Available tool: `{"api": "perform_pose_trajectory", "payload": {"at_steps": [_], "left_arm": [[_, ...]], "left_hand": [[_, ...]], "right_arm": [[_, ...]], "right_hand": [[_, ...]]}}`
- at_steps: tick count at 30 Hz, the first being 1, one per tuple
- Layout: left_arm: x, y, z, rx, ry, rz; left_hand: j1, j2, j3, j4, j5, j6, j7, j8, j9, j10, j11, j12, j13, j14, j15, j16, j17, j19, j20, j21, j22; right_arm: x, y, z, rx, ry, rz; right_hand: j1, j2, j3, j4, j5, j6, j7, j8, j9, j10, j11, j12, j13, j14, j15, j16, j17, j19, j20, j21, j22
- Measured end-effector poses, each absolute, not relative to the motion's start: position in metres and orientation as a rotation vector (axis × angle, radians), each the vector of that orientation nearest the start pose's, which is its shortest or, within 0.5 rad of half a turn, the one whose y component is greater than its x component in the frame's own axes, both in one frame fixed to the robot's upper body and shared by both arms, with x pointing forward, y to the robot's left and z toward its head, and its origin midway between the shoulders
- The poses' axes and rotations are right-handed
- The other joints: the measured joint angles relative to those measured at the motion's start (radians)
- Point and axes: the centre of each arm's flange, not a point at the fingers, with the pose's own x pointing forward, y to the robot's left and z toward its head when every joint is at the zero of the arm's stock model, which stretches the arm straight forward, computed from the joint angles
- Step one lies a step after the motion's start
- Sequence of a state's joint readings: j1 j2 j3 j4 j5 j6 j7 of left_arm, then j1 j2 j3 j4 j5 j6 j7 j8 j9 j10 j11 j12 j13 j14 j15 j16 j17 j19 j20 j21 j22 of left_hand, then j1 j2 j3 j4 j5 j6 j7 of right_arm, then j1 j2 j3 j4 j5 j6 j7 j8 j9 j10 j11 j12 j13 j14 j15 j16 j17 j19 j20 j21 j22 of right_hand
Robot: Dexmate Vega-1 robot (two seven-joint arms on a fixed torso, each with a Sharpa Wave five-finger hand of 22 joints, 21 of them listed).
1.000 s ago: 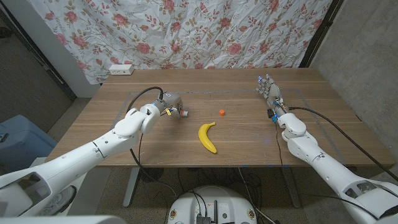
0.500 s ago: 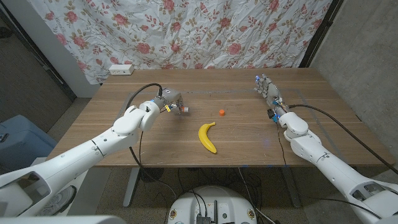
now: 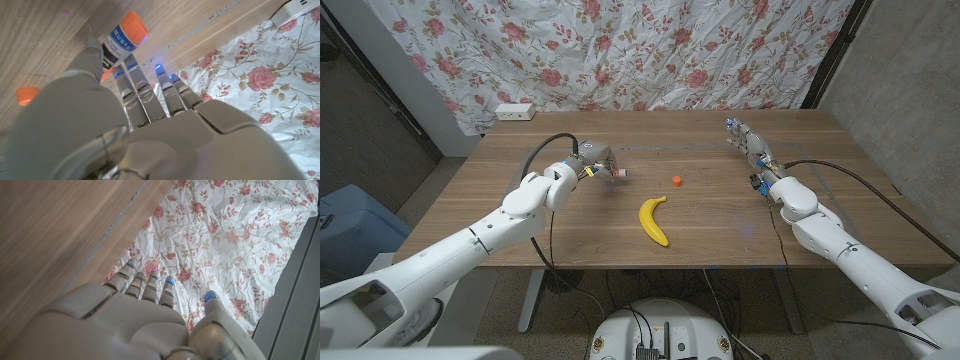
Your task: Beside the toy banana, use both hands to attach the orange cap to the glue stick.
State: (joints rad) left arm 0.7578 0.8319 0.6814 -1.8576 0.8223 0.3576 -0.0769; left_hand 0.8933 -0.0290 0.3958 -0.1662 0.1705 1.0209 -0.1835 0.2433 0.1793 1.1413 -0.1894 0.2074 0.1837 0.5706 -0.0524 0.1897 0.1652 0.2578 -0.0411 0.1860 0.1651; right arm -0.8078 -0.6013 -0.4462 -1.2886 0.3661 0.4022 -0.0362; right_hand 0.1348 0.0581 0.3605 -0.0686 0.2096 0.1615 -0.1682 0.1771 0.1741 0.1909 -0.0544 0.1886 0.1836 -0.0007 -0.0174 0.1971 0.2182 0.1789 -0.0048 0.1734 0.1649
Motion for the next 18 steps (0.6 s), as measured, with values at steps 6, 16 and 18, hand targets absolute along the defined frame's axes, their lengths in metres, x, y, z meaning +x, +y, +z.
{"api": "perform_pose_trajectory", "payload": {"at_steps": [6, 16, 18], "left_arm": [[0.587, 0.213, 0.022, 1.636, -0.592, 0.151], [0.587, 0.215, 0.024, 1.562, -0.62, 0.168], [0.587, 0.213, 0.024, 1.544, -0.637, 0.161]], "left_hand": [[0.0, 0.0, -0.001, 0.0, 0.004, 0.005, 0.005, -0.001, 0.0, 0.004, 0.004, 0.0, 0.0, 0.008, -0.005, 0.0, 0.0, -0.004, 0.004, 0.0, 0.0], [-0.001, 0.001, -0.003, -0.001, 0.004, 0.009, 0.009, -0.008, 0.0, 0.006, 0.005, -0.001, 0.001, 0.008, -0.005, 0.0, 0.0, -0.008, 0.0, 0.0, 0.0], [-0.001, 0.001, -0.004, -0.001, 0.004, 0.009, 0.009, -0.009, 0.0, 0.006, 0.005, -0.003, 0.001, 0.008, -0.005, 0.0, 0.0, -0.011, 0.004, 0.0, 0.0]], "right_arm": [[0.637, -0.286, -0.007, -0.491, -0.724, 0.155], [0.634, -0.281, 0.002, -0.653, -0.738, 0.145], [0.632, -0.28, 0.005, -0.67, -0.743, 0.148]], "right_hand": [[0.017, -0.017, -0.001, -0.03, -0.001, -0.047, -0.01, 0.0, 0.0, -0.014, -0.014, -0.004, 0.0, -0.025, 0.007, -0.005, -0.005, -0.041, 0.001, -0.004, 0.0], [0.041, -0.041, 0.001, -0.06, -0.008, -0.059, -0.009, 0.0, 0.0, -0.031, -0.015, -0.004, 0.005, -0.05, 0.011, -0.005, -0.009, -0.063, 0.003, -0.004, 0.0], [0.046, -0.046, 0.002, -0.073, -0.008, -0.059, -0.009, 0.005, 0.0, -0.031, -0.015, -0.004, 0.005, -0.053, 0.014, -0.005, -0.009, -0.063, 0.003, -0.004, 0.0]]}}
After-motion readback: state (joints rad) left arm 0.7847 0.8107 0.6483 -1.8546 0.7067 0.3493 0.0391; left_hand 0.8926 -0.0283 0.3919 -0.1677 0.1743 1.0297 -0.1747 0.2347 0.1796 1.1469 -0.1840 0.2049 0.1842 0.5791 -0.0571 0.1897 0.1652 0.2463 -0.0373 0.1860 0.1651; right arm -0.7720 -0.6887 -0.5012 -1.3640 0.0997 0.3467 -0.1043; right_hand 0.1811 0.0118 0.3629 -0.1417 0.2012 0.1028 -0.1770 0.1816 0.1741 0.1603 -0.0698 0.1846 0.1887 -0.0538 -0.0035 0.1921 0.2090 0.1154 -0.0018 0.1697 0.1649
